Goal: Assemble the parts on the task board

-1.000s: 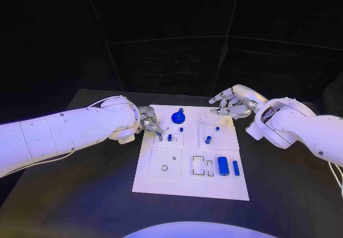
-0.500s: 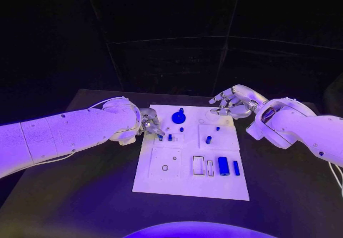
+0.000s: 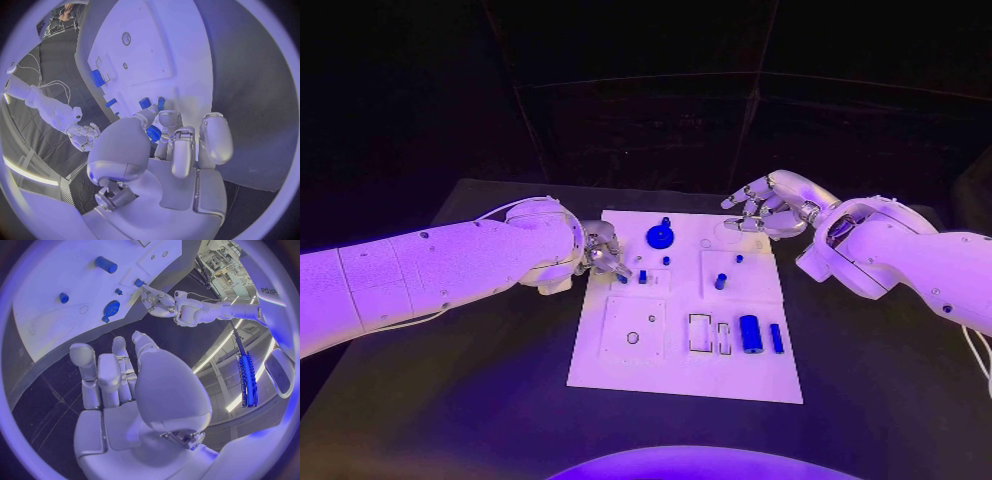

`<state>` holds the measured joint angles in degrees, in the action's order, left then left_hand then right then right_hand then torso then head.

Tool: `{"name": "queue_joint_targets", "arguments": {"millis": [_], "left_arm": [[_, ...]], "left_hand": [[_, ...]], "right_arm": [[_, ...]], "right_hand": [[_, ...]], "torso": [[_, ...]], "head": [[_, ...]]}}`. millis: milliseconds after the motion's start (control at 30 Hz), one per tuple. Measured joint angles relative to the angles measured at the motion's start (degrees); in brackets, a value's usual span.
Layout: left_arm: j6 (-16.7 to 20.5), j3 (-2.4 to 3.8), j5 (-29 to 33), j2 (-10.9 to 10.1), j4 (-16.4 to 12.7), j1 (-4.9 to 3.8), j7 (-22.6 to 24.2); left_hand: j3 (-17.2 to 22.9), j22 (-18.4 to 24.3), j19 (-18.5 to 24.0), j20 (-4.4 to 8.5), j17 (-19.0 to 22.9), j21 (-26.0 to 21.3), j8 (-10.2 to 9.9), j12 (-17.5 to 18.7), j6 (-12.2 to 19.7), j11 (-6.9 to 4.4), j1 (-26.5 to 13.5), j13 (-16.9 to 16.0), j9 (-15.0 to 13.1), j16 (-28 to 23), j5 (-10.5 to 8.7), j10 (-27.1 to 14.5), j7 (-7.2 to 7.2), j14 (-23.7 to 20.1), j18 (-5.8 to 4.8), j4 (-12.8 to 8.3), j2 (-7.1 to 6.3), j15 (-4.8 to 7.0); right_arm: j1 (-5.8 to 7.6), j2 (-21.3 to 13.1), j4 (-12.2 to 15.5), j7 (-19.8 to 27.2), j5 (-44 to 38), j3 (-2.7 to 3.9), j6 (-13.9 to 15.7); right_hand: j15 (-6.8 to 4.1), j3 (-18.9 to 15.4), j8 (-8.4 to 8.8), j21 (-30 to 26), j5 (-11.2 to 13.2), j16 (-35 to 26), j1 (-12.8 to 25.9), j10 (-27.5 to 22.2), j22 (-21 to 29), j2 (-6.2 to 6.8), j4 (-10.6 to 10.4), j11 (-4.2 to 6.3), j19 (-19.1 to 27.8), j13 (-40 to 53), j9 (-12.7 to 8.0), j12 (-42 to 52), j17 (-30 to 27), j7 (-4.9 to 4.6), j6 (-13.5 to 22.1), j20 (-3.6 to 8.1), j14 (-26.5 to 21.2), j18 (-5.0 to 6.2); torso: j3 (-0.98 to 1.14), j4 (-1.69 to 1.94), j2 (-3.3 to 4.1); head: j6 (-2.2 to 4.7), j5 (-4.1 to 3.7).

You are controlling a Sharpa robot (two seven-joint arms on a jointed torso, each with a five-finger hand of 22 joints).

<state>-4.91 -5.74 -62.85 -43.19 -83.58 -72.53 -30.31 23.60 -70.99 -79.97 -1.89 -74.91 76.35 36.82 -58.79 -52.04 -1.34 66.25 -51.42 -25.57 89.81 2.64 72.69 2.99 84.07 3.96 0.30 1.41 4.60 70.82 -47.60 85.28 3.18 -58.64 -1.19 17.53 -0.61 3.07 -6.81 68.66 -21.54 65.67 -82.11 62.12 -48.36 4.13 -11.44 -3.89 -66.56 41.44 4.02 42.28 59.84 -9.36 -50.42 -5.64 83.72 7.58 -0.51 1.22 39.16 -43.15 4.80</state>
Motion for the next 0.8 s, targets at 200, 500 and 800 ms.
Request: {"name": "queue_joint_targets", "arguments": {"millis": [200,500,800], "left_arm": [[-0.4,0.03,0.0,0.0,0.0,-0.03,-0.2],[-0.8,0.04,-0.1,0.1,0.1,-0.07,-0.2],[-1.1,0.01,-0.1,0.6,0.8,-0.09,-0.2]], "left_hand": [[0.0,0.0,0.0,0.00,0.0,0.0,0.0,0.0,0.0,0.01,0.0,0.0,0.0,0.0,0.00,0.0,0.01,0.0,0.00,0.0,0.00,0.00],[0.1,0.1,0.0,0.00,0.0,0.0,0.0,0.0,0.0,0.02,-0.1,0.0,0.0,0.0,-0.01,0.0,0.02,0.0,0.00,0.0,0.05,0.00],[2.1,0.1,0.0,0.00,0.0,0.0,0.5,0.0,-0.5,0.04,-2.2,0.0,0.0,0.0,-0.18,0.0,-0.33,0.0,0.00,-0.5,-0.50,0.00]], "right_arm": [[0.00,0.0,0.0,0.0,0.0,0.00,0.0],[0.00,0.1,-0.1,0.0,0.0,0.00,-0.1],[0.00,0.1,-0.1,0.0,0.0,0.00,-0.1]], "right_hand": [[0.00,0.0,0.00,0.0,0.0,0.0,0.0,0.0,0.0,0.00,0.0,0.00,0.0,0.0,0.0,0.0,0.0,0.00,0.0,0.00,0.0,0.00],[0.00,0.0,0.00,0.0,0.0,0.0,0.0,0.0,0.0,0.00,0.0,0.00,0.0,0.0,0.0,0.0,0.0,0.00,0.0,0.00,0.0,0.00],[0.00,0.0,0.00,0.0,0.0,0.0,0.0,0.0,0.0,0.00,0.0,0.00,0.0,0.0,0.0,0.0,0.0,0.00,0.0,0.00,0.0,0.00]], "torso": [[-0.01,0.00,0.00],[-0.01,0.00,0.00],[0.01,-0.04,0.00]], "head": [[-0.03,0.01],[-0.08,0.01],[-0.01,-0.13]]}}
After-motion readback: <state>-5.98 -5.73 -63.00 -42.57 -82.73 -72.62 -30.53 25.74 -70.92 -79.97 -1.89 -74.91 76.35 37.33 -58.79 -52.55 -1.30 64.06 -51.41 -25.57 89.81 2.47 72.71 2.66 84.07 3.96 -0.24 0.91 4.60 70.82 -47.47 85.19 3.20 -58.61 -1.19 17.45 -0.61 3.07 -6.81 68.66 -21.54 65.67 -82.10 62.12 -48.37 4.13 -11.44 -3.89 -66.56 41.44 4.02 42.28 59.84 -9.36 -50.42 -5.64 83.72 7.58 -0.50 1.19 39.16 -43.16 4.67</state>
